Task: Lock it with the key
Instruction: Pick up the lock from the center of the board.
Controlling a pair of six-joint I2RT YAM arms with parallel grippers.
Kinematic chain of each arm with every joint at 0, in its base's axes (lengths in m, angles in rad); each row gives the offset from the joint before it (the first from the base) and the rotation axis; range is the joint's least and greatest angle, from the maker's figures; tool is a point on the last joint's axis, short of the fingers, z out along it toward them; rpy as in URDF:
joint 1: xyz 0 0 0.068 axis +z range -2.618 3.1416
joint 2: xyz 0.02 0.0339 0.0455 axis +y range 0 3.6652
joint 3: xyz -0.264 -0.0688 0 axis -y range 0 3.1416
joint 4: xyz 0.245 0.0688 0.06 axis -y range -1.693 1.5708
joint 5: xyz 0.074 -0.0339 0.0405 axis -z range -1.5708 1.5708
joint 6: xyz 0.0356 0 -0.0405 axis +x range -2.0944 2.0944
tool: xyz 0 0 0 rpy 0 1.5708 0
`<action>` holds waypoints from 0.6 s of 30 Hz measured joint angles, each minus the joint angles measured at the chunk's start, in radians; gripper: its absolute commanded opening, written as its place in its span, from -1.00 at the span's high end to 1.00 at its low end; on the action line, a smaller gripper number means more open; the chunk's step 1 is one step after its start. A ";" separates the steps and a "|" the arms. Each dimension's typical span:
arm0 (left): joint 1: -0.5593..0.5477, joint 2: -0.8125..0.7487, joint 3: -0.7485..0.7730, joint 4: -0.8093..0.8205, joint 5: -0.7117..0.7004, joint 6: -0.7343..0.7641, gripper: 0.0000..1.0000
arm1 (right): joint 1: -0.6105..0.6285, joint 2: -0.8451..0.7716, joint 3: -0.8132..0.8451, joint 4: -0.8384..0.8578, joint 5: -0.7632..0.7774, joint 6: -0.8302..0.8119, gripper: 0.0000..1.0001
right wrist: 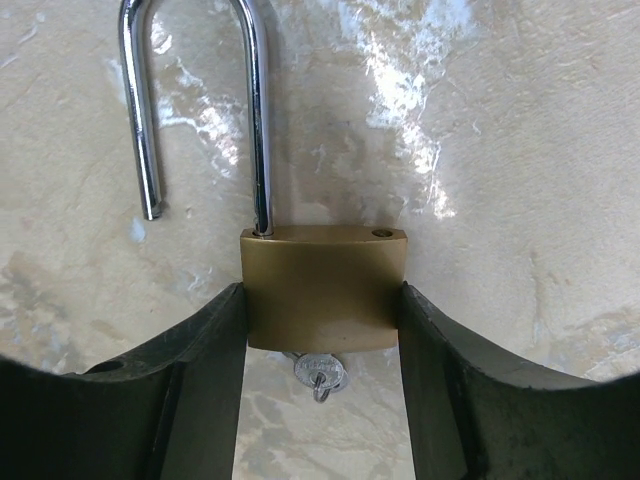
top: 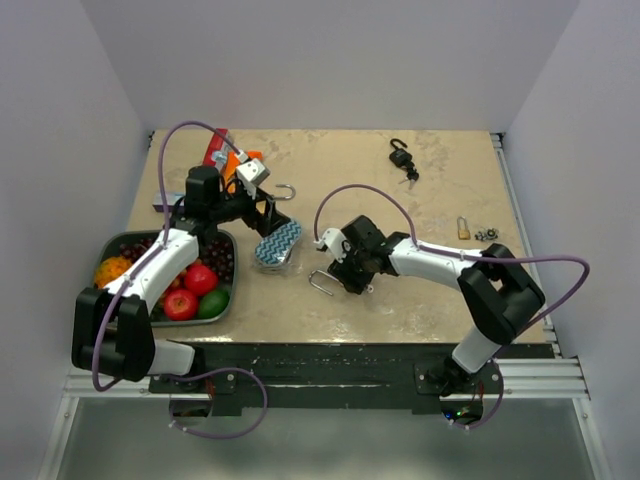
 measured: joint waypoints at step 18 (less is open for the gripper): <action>0.001 0.033 -0.011 -0.159 0.253 0.286 -0.93 | -0.098 -0.172 0.043 -0.131 -0.214 -0.075 1.00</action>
